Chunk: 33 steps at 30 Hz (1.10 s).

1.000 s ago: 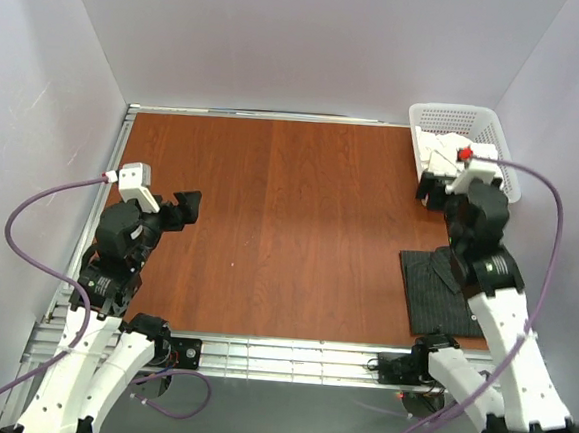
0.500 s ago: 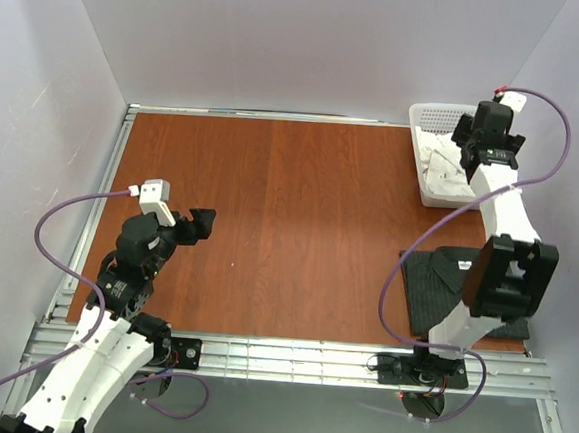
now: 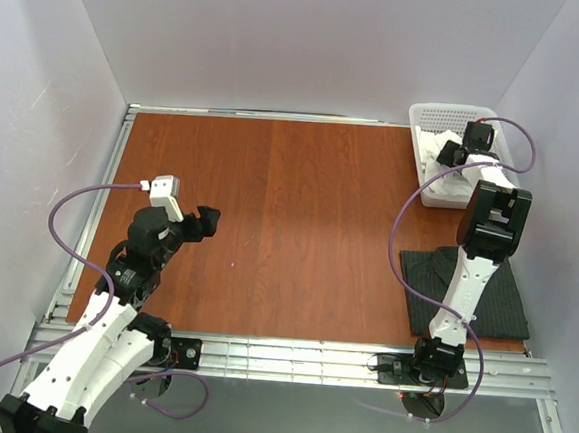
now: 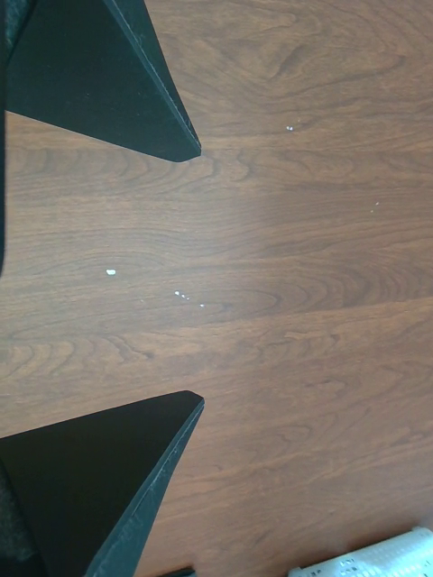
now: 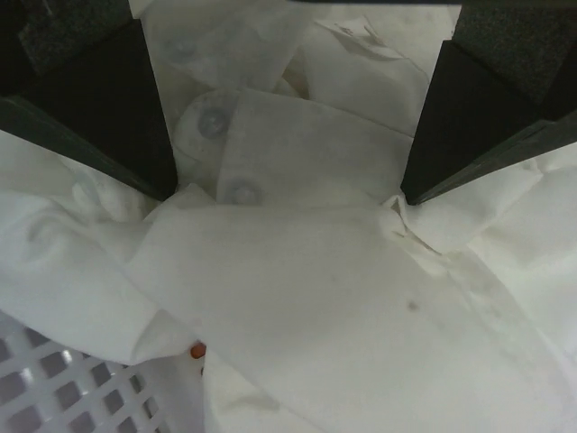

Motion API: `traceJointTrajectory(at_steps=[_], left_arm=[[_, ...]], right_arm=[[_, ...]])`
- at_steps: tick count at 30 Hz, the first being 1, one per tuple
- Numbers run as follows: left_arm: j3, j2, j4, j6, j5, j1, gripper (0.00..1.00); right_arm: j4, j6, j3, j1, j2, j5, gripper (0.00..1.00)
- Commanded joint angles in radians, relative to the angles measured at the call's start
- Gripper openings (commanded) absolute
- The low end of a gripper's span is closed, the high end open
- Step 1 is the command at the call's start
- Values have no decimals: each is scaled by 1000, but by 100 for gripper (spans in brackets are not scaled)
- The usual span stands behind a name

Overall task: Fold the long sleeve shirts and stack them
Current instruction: Grab the shirt from the pile, then move the shirt to the center of the board

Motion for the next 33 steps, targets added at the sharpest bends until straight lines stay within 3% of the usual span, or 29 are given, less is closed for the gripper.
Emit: traceJointTrajectory(at_steps=[1,4,5,7,8,9,16,24,33], left_arm=[[5,8,8,15,-11,-8,98],[5,10,8,16,-11,-10,98],[4,8,9,16,-11,-10,98],[4,2,9,16,-12,-11,98],[4,-1,11,16,-14,-11,98],[4,-7,11,16,-14,-10,98],[1,-39,12,16,-17,-11,98],[-1,-79,11,15,-24,-14,98],[4,-91,6,10,-14,-16,98]], right_arm=[[-19,11,50,-7,36,-126,94],[-21,-11,51,-7,51,-134,66],[-22,-25,50,-7,47,-120,42],[-25,-37,42,-7,12,-103,21],[-25,-48,39,-7,-5,-99,5],[-24,-52,38,-7,-24,-95,1],[-22,-112,74,39,-299,10,1],[57,-319,171,290,-564,248,1],[103,-396,317,669,-659,109,1]])
